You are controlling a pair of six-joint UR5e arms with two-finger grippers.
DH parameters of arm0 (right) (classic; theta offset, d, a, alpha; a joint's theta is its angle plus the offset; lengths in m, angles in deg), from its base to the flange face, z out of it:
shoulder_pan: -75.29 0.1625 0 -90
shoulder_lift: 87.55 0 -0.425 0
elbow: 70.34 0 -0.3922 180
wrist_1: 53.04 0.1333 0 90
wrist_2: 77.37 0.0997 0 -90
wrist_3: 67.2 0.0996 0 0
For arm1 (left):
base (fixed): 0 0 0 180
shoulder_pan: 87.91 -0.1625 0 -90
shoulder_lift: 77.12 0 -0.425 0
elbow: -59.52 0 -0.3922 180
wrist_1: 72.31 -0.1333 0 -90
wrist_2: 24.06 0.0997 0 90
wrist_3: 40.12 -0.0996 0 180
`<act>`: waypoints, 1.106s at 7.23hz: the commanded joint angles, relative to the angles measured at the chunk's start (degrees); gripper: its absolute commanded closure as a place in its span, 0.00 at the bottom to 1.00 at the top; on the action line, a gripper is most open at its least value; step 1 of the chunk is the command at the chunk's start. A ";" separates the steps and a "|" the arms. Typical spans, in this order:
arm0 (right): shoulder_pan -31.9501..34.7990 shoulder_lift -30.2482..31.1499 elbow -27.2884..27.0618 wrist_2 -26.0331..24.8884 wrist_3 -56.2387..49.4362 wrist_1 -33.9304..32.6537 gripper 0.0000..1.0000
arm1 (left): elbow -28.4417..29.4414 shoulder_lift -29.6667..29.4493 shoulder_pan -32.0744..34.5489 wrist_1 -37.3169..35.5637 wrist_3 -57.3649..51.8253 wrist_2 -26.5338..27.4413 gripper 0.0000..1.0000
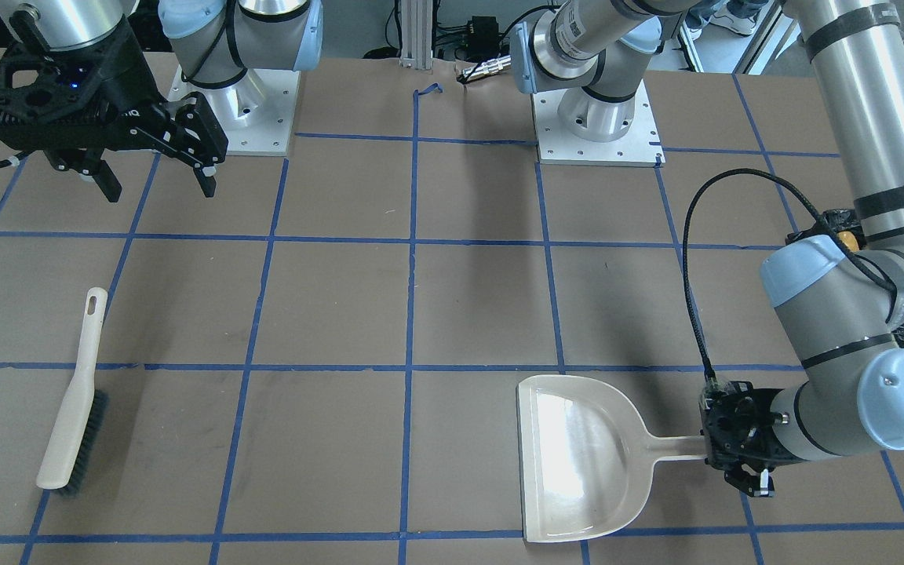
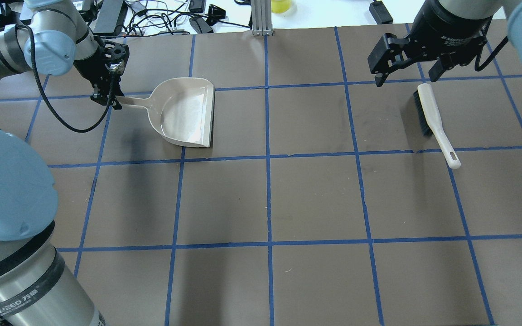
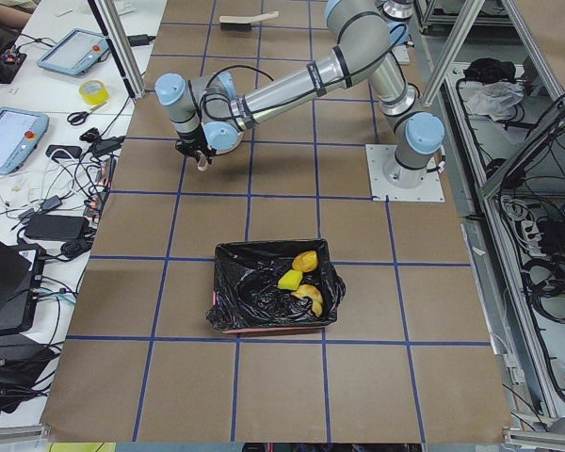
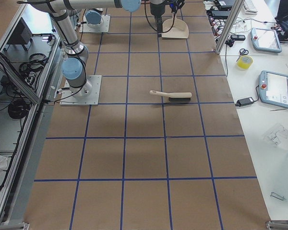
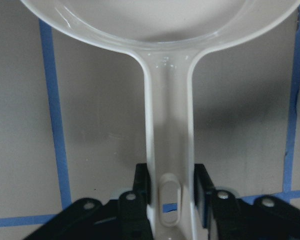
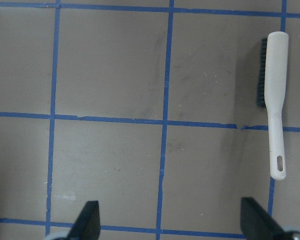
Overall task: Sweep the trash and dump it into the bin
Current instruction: 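Open the left gripper and lift it off the dustpan handle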
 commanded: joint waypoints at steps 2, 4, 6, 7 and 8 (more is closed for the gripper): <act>0.00 0.00 0.00 0.03 0.00 0.04 0.00 | -0.98 3.09 0.35 0.48 4.28 -0.14 0.19; 0.00 0.00 0.00 0.03 0.00 0.04 0.00 | -0.44 8.61 6.39 0.84 18.03 0.29 0.18; 0.00 0.00 0.00 0.03 0.00 0.04 0.00 | -0.53 13.19 11.33 4.33 28.69 0.65 0.16; 0.00 0.00 0.00 0.03 0.00 -0.05 0.00 | -1.14 15.73 11.61 6.44 32.83 0.48 0.16; 0.00 0.00 0.00 0.03 -0.09 -0.05 0.00 | -1.40 18.80 11.87 9.68 38.62 0.30 0.14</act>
